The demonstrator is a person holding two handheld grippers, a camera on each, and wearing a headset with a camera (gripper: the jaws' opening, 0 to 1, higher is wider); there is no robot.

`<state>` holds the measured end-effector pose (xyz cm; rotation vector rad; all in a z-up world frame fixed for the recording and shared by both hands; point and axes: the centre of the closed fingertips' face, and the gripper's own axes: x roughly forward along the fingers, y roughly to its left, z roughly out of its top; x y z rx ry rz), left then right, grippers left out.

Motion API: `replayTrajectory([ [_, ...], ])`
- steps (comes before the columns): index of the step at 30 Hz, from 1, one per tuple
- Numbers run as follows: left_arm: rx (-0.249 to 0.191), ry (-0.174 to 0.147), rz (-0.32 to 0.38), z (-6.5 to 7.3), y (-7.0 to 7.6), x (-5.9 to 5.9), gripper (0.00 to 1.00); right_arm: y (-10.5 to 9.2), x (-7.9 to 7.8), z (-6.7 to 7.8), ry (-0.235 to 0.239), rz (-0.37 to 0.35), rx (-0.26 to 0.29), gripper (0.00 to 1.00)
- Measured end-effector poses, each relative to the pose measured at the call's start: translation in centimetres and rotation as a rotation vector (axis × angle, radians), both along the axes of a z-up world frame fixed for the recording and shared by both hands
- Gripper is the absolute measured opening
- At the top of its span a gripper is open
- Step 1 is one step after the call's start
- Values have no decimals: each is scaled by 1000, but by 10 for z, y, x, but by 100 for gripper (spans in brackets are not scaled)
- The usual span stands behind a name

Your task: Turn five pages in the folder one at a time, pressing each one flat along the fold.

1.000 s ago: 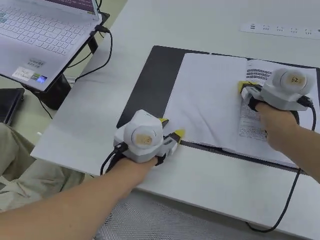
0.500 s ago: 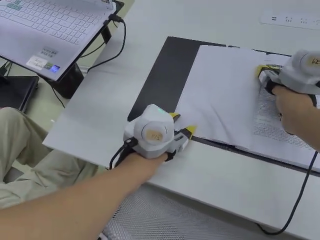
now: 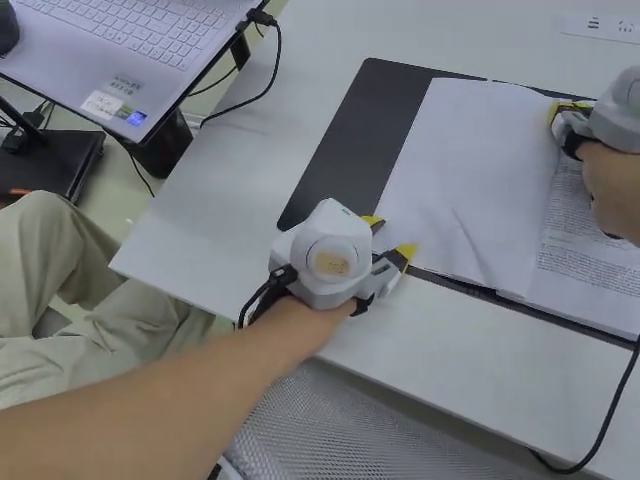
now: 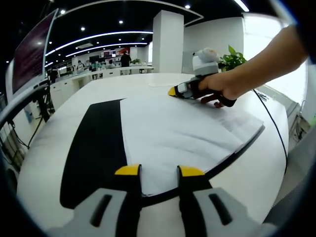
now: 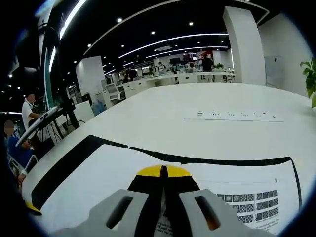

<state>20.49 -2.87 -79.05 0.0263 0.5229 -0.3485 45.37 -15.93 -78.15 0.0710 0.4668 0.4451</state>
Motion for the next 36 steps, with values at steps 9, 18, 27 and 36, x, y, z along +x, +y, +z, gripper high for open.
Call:
replayTrajectory([
  [9, 0, -1, 0, 0, 0, 0, 28, -4, 1, -3, 25, -25, 84, 0],
  [18, 0, -2, 0, 0, 0, 0, 28, -3, -18, 1, 22, -11, 116, 0],
  [27, 4, -1, -2, 1, 0, 0, 28, -3, -34, 2, 28, -4, 138, 0],
  [36, 4, -3, -4, 1, 0, 0, 28, -5, -42, 0, 41, -2, 165, 0],
])
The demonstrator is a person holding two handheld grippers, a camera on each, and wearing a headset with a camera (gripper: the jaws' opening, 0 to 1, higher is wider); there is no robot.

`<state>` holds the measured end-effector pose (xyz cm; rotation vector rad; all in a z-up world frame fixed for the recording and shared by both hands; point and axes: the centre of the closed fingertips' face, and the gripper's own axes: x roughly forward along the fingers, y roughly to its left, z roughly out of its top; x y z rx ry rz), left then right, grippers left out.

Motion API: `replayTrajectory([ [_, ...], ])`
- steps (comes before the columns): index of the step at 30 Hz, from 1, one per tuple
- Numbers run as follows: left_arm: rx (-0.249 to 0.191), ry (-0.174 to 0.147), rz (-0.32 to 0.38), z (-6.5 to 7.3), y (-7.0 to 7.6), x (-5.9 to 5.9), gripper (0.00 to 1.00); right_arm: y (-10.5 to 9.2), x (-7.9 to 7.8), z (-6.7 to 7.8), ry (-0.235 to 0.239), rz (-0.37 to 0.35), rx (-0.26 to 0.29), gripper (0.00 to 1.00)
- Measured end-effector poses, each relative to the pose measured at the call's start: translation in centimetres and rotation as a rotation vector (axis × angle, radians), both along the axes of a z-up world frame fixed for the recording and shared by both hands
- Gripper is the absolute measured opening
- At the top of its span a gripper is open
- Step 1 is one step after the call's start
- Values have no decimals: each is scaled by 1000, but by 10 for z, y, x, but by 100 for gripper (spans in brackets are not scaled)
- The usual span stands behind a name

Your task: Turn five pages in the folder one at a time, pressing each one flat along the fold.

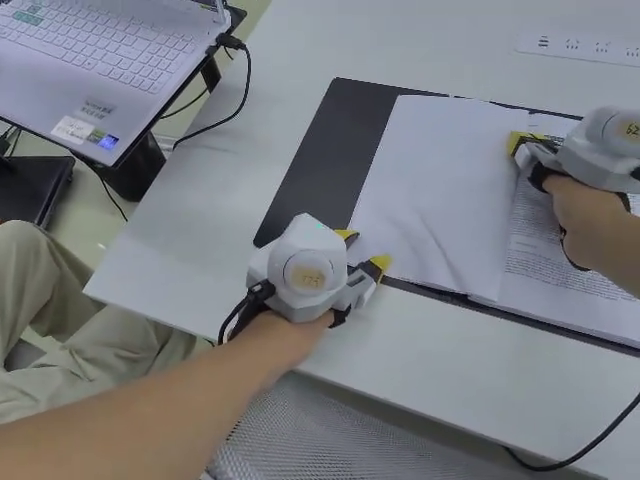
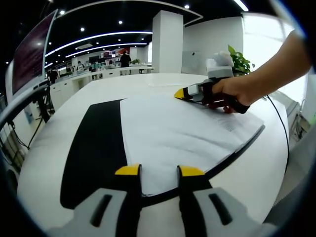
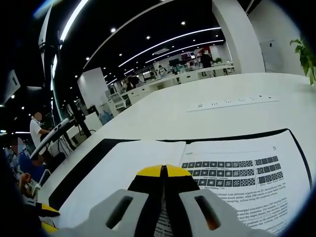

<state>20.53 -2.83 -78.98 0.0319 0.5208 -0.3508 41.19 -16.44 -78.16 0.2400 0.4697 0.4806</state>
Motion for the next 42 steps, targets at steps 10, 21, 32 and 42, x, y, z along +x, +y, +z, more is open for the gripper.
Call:
replayTrajectory([
  [10, 0, -3, -1, 0, 0, -1, 28, 2, -32, 14, 0, 12, 10, 0],
  [21, 3, -1, -2, 0, 0, -1, 28, -1, -49, 19, -1, 9, 21, 0],
  [32, 5, 0, -3, -1, -1, 0, 28, -2, -66, 16, 8, -3, 36, 0],
  [42, 7, -1, -5, -2, -1, 0, 28, -1, -82, 14, 12, -1, 31, 0],
])
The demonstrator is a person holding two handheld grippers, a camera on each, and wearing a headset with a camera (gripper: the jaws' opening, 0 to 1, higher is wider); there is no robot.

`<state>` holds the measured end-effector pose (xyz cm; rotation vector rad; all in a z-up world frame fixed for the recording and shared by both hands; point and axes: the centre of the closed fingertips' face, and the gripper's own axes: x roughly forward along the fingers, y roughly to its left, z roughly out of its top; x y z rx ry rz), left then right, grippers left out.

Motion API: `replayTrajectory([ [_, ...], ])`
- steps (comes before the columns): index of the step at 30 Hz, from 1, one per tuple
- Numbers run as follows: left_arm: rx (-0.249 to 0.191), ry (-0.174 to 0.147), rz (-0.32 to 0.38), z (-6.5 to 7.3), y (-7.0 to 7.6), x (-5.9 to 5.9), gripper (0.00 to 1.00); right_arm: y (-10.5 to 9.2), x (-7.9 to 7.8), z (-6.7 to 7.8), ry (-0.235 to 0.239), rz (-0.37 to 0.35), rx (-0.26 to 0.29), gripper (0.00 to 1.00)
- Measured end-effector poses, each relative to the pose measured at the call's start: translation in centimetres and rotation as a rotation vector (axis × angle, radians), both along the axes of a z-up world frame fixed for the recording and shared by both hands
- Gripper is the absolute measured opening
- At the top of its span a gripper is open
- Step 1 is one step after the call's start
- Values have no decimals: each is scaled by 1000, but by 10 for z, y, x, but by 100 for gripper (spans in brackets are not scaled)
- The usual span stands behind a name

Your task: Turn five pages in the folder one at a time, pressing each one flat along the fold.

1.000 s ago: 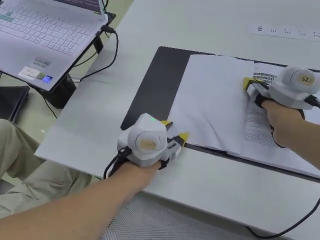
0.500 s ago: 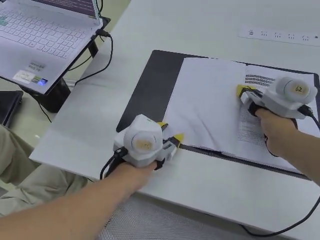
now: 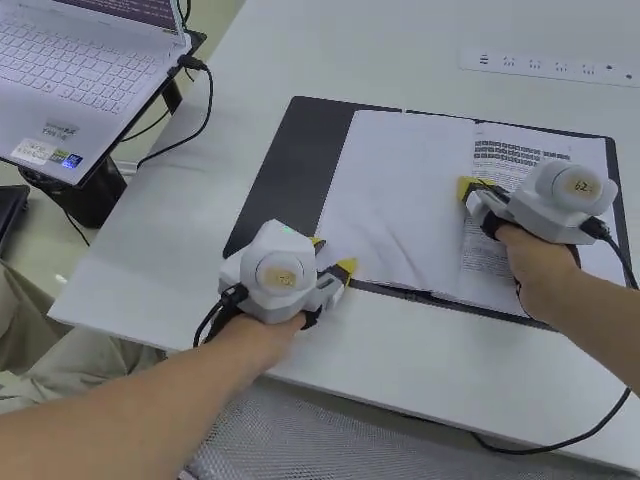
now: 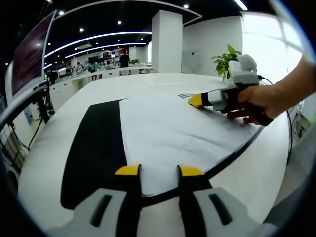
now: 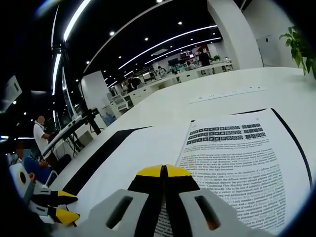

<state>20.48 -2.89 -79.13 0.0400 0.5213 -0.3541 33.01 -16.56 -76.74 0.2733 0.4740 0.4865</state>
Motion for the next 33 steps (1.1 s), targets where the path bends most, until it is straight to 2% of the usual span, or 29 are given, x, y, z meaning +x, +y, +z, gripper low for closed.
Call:
replayTrajectory([
  [9, 1, 1, -1, 0, 0, 0, 27, -2, -15, -1, 9, 1, -7, 0],
  [16, 1, 2, 0, 1, -1, 0, 27, -1, -33, -2, 15, 14, -15, 0],
  [33, 4, -1, 2, -1, -1, 2, 27, 0, -58, -2, 27, 16, -14, 0],
])
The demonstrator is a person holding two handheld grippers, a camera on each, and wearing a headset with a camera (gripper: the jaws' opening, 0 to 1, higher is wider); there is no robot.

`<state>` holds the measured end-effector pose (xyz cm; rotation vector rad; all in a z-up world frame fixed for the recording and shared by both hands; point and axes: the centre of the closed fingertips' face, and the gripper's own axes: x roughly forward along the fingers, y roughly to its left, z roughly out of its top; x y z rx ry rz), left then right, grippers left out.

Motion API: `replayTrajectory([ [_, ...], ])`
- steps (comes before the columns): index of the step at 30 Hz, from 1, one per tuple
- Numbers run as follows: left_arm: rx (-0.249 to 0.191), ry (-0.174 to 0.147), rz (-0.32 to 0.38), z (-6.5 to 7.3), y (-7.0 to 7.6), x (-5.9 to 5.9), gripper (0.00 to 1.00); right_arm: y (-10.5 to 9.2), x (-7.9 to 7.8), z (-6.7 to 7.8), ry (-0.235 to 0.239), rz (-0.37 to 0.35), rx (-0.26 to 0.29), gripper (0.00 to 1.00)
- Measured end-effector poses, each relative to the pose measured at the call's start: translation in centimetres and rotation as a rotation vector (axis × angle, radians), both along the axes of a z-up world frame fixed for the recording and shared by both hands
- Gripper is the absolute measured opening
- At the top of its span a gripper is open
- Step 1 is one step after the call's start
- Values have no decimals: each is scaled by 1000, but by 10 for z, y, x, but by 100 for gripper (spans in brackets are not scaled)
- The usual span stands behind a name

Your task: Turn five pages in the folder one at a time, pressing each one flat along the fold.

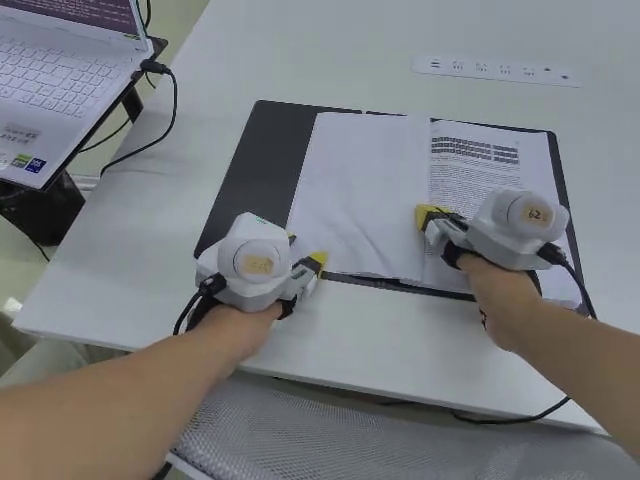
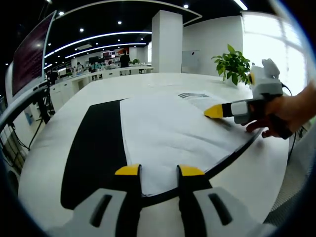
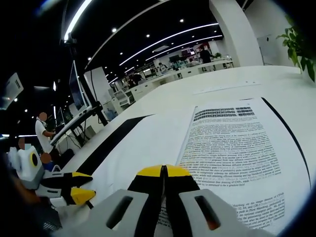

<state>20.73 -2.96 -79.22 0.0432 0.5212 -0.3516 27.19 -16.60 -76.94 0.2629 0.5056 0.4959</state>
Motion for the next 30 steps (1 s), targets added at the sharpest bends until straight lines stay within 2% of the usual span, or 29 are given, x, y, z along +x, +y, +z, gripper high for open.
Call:
replayTrajectory([
  [21, 0, 2, 1, 4, -1, -2, 28, 2, -34, -2, 16, 30, -19, 0],
  [30, 0, 3, 2, 4, -1, -3, 28, 0, -44, -7, 25, 36, -17, 0],
])
